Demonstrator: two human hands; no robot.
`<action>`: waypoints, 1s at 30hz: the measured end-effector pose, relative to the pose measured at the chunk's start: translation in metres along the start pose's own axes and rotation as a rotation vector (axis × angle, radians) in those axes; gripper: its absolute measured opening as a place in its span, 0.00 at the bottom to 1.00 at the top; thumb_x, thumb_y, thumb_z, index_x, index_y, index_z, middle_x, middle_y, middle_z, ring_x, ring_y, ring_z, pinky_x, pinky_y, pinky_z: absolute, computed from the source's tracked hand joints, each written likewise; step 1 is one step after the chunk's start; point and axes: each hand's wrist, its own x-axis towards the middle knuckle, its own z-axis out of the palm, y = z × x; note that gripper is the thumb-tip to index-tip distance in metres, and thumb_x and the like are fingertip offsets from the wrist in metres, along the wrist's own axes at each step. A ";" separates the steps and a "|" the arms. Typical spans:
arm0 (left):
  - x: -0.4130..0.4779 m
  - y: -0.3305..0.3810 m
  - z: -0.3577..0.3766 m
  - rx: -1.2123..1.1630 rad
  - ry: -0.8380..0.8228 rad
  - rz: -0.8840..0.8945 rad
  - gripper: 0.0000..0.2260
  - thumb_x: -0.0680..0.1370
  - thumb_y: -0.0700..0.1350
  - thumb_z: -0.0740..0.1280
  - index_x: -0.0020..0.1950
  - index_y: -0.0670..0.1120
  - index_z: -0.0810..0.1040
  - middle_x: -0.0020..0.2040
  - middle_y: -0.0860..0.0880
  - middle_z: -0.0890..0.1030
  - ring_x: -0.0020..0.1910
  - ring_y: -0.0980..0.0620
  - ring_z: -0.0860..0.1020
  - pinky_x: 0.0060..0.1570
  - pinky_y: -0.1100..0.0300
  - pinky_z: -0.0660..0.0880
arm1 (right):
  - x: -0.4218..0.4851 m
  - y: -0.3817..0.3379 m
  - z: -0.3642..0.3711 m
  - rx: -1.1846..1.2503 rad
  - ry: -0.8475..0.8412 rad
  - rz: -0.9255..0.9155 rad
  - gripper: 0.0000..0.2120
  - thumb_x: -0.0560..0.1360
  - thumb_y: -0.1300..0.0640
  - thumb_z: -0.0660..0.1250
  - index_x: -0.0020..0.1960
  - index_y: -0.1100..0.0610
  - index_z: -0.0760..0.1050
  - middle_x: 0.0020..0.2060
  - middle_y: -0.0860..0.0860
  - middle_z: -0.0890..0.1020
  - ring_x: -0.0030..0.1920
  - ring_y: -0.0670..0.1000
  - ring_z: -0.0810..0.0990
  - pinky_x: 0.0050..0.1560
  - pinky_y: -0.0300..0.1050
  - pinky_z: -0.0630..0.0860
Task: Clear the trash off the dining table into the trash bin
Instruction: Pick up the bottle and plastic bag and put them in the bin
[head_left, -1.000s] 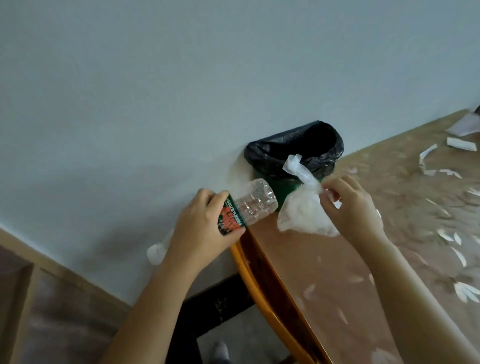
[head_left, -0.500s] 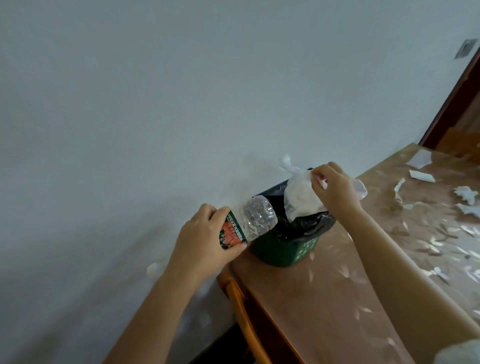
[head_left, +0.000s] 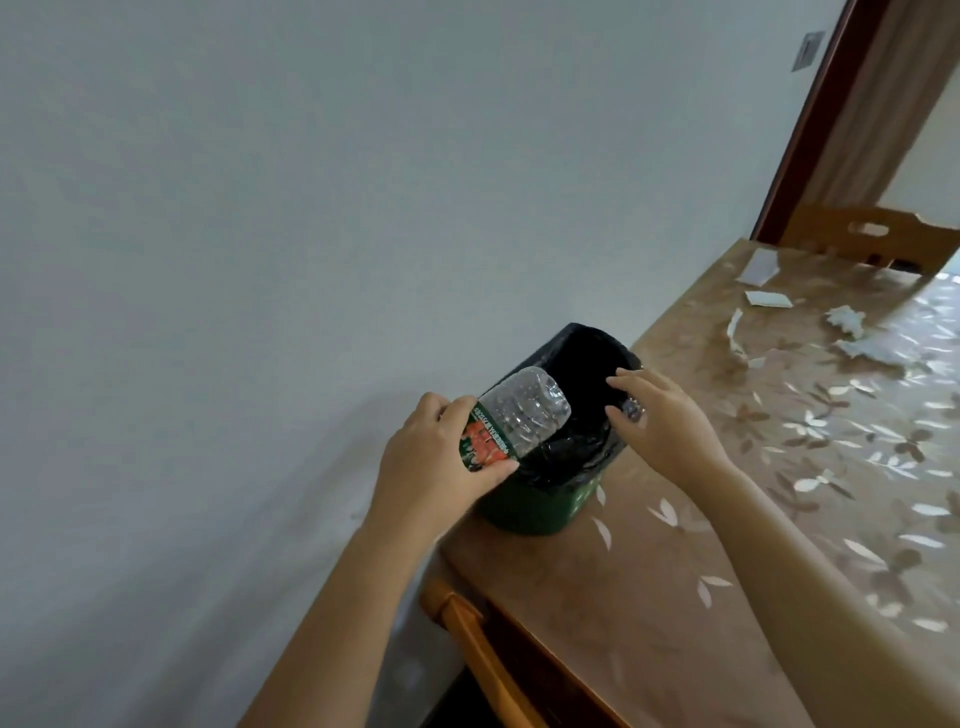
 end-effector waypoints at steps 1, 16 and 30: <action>0.010 0.003 0.006 -0.004 -0.022 0.009 0.31 0.66 0.60 0.71 0.63 0.48 0.70 0.51 0.47 0.72 0.47 0.49 0.74 0.43 0.59 0.68 | -0.006 0.001 -0.002 -0.021 0.016 0.015 0.16 0.73 0.57 0.65 0.60 0.56 0.73 0.61 0.54 0.76 0.62 0.54 0.72 0.55 0.48 0.71; 0.130 0.031 0.098 0.243 -0.335 0.100 0.29 0.68 0.63 0.67 0.59 0.45 0.69 0.52 0.43 0.71 0.49 0.44 0.74 0.46 0.51 0.74 | -0.060 0.032 -0.032 -0.151 0.150 0.190 0.11 0.70 0.62 0.70 0.52 0.63 0.78 0.51 0.57 0.82 0.54 0.58 0.78 0.53 0.42 0.69; 0.076 0.045 0.099 0.040 -0.183 0.301 0.23 0.75 0.51 0.65 0.64 0.39 0.71 0.57 0.39 0.75 0.55 0.41 0.73 0.51 0.49 0.72 | -0.076 0.024 -0.022 -0.100 0.136 0.303 0.14 0.71 0.59 0.68 0.57 0.59 0.76 0.57 0.53 0.79 0.59 0.56 0.74 0.54 0.53 0.74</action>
